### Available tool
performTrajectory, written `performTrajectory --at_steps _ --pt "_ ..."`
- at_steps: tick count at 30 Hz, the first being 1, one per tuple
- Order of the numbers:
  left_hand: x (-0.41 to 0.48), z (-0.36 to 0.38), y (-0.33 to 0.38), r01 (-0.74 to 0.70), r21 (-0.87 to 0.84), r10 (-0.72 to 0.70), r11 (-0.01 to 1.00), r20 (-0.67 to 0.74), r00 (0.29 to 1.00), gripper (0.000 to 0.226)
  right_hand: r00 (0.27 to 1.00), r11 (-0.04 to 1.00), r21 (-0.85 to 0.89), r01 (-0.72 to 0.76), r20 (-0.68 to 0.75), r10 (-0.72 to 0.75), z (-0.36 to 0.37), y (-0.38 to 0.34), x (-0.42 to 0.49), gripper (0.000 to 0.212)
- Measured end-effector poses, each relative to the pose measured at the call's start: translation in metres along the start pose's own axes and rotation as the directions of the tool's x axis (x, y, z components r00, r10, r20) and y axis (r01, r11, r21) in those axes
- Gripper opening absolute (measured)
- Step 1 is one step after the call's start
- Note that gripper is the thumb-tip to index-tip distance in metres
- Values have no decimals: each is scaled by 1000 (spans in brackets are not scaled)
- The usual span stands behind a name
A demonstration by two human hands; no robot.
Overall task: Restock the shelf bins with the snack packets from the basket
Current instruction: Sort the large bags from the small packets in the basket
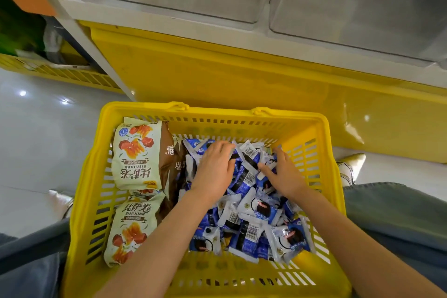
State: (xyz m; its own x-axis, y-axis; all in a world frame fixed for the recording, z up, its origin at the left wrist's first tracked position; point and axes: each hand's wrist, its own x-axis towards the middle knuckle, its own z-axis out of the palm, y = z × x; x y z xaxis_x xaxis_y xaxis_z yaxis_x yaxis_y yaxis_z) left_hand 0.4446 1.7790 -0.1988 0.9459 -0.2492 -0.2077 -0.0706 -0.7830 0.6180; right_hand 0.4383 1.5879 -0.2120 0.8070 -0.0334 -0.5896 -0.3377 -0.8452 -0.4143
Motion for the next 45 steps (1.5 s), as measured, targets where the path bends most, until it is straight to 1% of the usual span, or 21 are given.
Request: performTrajectory --at_steps 3,5,6,8,10,12,14,16,19,22,24,26,30,32,35,38,39,40,41,43,45 --pt "27 6 7 -77 20 73 997 165 984 41 994 998 -17 -53 97 55 -1 1 9 83" --pt "45 13 10 -100 68 76 993 297 952 45 986 998 -35 -53 154 57 -1 2 8 83" --pt "52 17 11 -109 108 63 988 362 930 48 982 998 -38 -47 181 53 0 3 7 90" --pt "64 24 9 -141 207 32 968 458 888 52 973 999 31 -43 228 35 1 7 3 104" --pt "70 30 6 -173 276 13 946 497 867 57 960 993 113 -40 280 7 -1 10 -1 110" --pt "72 34 3 -158 275 1 948 495 869 63 947 994 106 -10 321 -24 -1 14 -4 106" --pt "74 36 1 -123 234 -7 964 490 872 64 954 996 92 14 298 -41 1 16 -5 95" --pt "73 36 0 -87 171 -1 981 459 888 50 969 996 90 24 243 -46 4 17 -6 84" --pt "64 33 -2 -25 16 17 1000 384 923 16 983 991 113 74 156 -91 5 14 -8 62" --pt "49 25 0 0 -132 47 991 353 934 12 987 970 210 124 73 -142 -2 8 -14 38" --pt "37 15 4 12 -243 60 970 285 957 10 988 965 224 138 37 -149 -8 2 -20 34" --pt "24 5 8 -4 -307 74 952 216 974 11 987 965 211 155 7 -160 -13 -6 -29 34" --pt "-5 -10 8 -68 -290 111 954 132 985 8 968 957 147 251 -39 -248 -13 -19 -54 34" --pt "-20 -14 2 -85 -274 129 958 147 981 18 964 958 105 267 -27 -265 -7 -20 -66 42" --pt "-43 -13 -9 -127 -219 184 967 263 947 29 956 956 -41 291 62 -288 7 -15 -79 55" --pt "-61 -11 -22 -172 -123 210 977 477 854 40 910 899 -214 382 255 -326 12 -11 -83 61" --pt "-65 -12 -25 -161 -95 187 982 524 831 42 906 896 -213 389 266 -330 12 -12 -82 61" --pt "-66 -14 -28 -144 -75 161 987 531 832 40 915 912 -176 370 236 -326 10 -14 -80 58" --pt "-65 -16 -29 -135 -62 148 989 497 855 36 936 937 -113 330 167 -310 7 -17 -75 54" --pt "-58 -21 -27 -164 -43 169 986 352 921 26 968 968 3 251 -15 -251 0 -20 -58 50" --pt "-43 -23 -21 -184 -51 190 982 205 960 24 984 987 53 155 -98 -149 -5 -21 -36 51"
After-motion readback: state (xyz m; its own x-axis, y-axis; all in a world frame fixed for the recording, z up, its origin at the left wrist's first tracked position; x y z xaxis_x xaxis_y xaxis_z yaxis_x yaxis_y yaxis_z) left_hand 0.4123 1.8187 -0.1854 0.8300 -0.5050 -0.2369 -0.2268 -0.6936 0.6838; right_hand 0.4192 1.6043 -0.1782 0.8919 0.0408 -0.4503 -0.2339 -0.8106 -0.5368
